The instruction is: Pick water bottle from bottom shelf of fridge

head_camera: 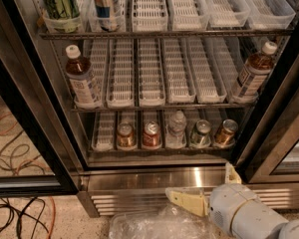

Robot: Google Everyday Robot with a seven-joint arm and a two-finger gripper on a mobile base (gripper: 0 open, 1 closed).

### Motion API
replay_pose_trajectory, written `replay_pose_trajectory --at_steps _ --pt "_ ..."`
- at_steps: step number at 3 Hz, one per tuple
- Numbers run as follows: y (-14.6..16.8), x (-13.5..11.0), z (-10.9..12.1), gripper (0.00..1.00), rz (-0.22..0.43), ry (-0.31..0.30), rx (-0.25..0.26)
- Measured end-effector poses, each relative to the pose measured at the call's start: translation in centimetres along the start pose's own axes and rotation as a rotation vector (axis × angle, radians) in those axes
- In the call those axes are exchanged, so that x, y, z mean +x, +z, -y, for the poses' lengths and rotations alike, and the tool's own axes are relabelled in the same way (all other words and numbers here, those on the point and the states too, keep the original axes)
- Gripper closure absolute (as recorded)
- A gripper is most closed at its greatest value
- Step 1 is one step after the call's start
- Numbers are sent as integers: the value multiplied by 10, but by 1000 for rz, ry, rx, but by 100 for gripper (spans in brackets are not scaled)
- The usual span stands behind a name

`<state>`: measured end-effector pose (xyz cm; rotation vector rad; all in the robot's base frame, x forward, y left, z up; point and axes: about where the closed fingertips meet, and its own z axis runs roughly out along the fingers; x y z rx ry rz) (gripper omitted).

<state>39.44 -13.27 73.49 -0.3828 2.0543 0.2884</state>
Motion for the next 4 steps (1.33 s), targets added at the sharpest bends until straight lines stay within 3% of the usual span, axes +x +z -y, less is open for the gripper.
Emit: replay_pose_trajectory --at_steps 1,2,3,4 --pt "6 -2 7 0 47 -41 20" --pt "12 -28 26 0 167 -226 113" --pt "28 -38 51 0 267 -361 160" --pt "54 -6 59 0 317 -308 85"
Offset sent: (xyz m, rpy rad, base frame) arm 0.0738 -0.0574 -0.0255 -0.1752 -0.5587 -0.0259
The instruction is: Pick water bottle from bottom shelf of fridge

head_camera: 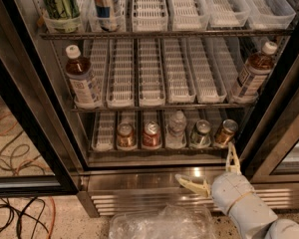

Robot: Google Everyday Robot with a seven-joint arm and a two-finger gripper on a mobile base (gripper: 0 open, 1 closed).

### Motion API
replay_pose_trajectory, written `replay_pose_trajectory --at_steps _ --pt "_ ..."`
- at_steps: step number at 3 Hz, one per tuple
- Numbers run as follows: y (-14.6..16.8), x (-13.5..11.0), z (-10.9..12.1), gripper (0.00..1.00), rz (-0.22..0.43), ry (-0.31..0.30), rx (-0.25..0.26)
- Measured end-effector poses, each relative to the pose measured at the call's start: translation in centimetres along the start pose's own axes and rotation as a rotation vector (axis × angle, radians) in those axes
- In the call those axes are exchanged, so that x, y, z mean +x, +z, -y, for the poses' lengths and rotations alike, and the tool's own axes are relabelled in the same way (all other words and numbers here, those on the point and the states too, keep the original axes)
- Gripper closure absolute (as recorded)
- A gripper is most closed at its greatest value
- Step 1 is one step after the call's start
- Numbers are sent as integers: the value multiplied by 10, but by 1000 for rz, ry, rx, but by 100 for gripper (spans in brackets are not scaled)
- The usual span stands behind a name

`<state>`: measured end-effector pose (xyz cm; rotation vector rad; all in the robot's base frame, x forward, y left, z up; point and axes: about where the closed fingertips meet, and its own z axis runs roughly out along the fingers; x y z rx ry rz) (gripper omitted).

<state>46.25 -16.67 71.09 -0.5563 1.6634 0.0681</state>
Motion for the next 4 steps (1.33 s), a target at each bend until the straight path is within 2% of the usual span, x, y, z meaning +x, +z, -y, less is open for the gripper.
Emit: replay_pose_trajectory --at_steps 1,2,3,4 --pt "2 9 -4 0 13 42 -9" --pt "2 9 -4 0 13 42 -9" --pt "10 13 -19 0 49 33 -5" --pt "30 20 -57 0 111 14 -3"
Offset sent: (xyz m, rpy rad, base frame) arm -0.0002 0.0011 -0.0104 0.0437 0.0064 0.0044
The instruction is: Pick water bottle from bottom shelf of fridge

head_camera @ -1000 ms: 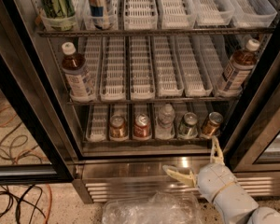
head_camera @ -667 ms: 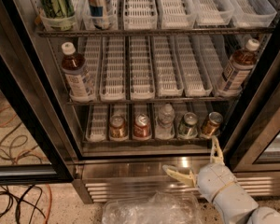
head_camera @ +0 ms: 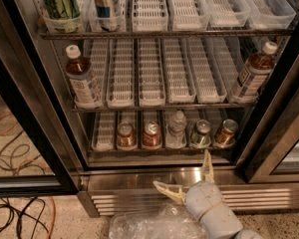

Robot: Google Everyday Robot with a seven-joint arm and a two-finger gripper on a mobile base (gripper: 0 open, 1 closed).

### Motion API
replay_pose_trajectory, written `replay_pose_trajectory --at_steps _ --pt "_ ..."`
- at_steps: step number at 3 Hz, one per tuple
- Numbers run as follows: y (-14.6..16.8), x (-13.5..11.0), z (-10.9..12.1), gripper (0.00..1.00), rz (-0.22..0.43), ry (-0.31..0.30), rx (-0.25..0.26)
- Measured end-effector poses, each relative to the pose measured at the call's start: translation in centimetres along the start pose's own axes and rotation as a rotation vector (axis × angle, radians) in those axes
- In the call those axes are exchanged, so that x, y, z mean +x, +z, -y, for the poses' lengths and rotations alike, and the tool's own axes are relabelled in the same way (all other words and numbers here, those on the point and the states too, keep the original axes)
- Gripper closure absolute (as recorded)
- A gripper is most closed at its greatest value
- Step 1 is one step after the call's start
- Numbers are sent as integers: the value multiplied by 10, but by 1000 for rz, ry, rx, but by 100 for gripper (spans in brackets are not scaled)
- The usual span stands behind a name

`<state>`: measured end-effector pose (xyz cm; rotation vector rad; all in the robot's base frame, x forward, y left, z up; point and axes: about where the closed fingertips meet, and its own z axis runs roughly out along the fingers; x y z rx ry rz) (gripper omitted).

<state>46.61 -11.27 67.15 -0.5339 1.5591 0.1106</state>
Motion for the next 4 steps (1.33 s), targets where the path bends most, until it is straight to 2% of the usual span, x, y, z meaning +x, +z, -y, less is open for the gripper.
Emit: replay_pose_trajectory --at_steps 1,2,3,4 --pt "1 8 -1 0 7 31 11" --pt "2 8 -1 0 7 29 11" --pt "8 20 -2 0 32 50 33" --pt "28 27 16 0 104 28 124"
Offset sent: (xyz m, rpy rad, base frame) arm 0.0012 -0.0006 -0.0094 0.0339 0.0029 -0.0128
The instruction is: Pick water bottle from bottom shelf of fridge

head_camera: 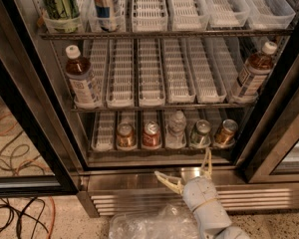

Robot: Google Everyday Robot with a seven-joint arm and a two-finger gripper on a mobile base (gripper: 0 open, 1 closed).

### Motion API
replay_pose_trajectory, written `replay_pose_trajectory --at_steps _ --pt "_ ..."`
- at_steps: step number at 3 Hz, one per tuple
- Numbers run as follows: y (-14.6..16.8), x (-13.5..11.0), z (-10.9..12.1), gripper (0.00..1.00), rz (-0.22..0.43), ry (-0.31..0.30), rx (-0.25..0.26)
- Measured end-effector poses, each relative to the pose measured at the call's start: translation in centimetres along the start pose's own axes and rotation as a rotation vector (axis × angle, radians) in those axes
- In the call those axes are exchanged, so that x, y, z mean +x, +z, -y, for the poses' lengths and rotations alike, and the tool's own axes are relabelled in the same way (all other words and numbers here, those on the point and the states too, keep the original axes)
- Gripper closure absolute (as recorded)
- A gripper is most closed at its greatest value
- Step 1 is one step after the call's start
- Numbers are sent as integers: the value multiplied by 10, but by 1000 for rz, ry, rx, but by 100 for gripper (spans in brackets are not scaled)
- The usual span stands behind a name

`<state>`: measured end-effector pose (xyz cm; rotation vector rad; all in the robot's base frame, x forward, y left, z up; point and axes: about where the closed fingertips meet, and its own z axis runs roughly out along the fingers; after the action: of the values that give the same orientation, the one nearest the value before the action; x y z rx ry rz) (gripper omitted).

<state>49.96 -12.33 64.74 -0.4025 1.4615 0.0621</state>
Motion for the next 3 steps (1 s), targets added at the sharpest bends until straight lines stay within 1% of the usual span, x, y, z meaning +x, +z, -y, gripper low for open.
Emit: replay_pose_trajectory --at_steps 1,2,3 --pt "20 11 8 0 79 2 76" --pt "19 29 -1 0 84 52 96" --pt "19 29 -1 19 84 55 95"
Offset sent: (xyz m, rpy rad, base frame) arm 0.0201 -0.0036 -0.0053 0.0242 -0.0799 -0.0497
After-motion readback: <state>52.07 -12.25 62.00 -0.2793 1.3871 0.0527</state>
